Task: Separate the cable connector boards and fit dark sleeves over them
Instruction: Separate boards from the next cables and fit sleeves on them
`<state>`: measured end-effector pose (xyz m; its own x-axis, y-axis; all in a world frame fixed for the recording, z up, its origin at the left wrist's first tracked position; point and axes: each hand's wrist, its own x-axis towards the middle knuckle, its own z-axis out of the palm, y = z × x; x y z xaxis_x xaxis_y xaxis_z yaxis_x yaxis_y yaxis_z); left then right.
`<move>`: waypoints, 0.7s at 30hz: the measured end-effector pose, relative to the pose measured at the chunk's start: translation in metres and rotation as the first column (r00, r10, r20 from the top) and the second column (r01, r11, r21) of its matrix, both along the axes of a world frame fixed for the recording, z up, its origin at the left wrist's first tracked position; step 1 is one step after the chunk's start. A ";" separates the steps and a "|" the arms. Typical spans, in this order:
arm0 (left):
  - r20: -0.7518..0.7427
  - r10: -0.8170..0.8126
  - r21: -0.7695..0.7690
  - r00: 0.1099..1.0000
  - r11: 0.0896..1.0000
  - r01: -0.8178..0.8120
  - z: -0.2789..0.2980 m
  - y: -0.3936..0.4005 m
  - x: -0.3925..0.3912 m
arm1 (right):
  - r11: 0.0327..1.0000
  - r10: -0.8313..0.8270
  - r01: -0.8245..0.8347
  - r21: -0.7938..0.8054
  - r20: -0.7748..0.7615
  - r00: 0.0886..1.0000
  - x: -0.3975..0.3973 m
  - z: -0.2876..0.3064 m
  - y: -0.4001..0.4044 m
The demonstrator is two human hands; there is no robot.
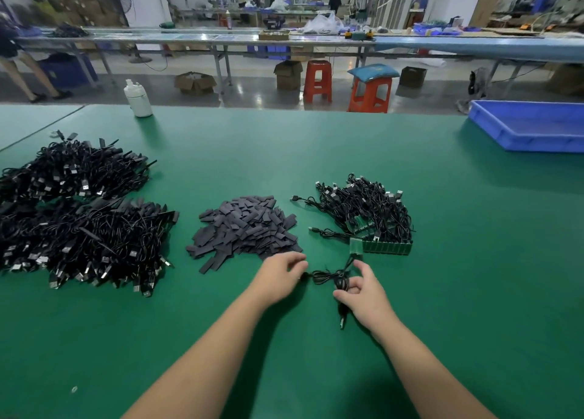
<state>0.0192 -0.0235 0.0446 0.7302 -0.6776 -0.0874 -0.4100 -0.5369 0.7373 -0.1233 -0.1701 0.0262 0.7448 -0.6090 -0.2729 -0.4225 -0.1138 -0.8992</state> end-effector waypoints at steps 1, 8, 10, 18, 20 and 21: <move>-0.027 -0.009 -0.007 1.000 1.000 0.009 -0.001 -0.009 -0.006 | 0.999 0.035 -0.035 0.004 0.012 0.999 -0.001 -0.001 0.005; -0.155 -0.025 -0.071 0.988 0.997 0.015 -0.001 -0.036 -0.034 | 0.975 0.140 -0.136 -0.176 0.008 0.990 -0.011 0.002 0.015; -0.135 -0.018 -0.076 0.991 0.997 0.008 0.003 -0.033 -0.036 | 0.979 0.041 -0.028 -0.203 0.059 0.997 -0.012 0.009 0.008; 0.015 -0.155 -0.009 0.988 0.988 0.155 0.018 -0.036 -0.056 | 0.982 -0.092 0.126 -0.142 0.226 0.970 0.000 0.037 -0.008; -0.033 -0.106 -0.095 0.994 0.990 0.103 0.023 -0.037 -0.057 | 0.984 -0.072 0.106 -0.142 0.223 0.972 0.001 0.040 -0.011; -0.103 -0.081 -0.158 0.991 0.985 0.064 0.025 -0.038 -0.057 | 0.982 -0.054 0.090 -0.164 0.215 0.975 0.001 0.041 -0.012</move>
